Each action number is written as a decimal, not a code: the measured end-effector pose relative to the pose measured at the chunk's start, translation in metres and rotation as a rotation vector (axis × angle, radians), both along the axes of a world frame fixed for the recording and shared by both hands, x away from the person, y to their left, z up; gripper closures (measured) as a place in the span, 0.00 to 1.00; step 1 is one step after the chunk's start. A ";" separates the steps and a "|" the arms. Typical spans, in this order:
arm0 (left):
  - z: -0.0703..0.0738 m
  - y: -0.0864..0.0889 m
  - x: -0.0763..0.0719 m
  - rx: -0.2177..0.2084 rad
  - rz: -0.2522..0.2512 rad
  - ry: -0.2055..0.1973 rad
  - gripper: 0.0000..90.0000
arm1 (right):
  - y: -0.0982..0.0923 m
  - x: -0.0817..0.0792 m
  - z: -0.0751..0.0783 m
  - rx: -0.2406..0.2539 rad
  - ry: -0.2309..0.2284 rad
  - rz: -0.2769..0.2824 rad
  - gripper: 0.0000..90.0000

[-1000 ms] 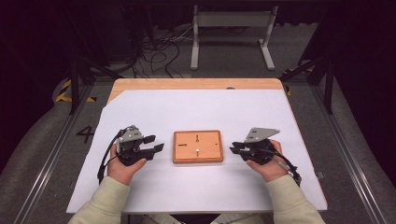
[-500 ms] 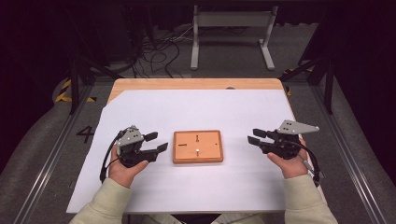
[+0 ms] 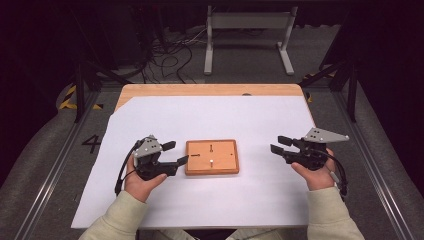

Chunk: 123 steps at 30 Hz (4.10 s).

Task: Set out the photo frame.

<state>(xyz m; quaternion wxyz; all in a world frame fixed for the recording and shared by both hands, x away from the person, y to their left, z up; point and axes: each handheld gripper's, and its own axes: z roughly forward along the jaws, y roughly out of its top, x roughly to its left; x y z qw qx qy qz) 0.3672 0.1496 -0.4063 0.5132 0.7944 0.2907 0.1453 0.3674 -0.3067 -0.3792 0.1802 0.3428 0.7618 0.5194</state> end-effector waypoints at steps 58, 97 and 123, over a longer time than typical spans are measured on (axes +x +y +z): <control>-0.054 -0.081 0.024 0.090 -0.218 0.045 0.93 | -0.002 -0.002 -0.008 0.007 0.037 -0.009 0.59; -0.054 -0.084 -0.011 0.411 -0.404 -0.442 0.93 | 0.010 0.003 -0.012 -0.008 0.043 0.032 0.57; -0.055 -0.088 -0.026 0.550 -0.439 -0.591 0.93 | 0.045 0.014 -0.004 -0.079 0.081 0.126 0.45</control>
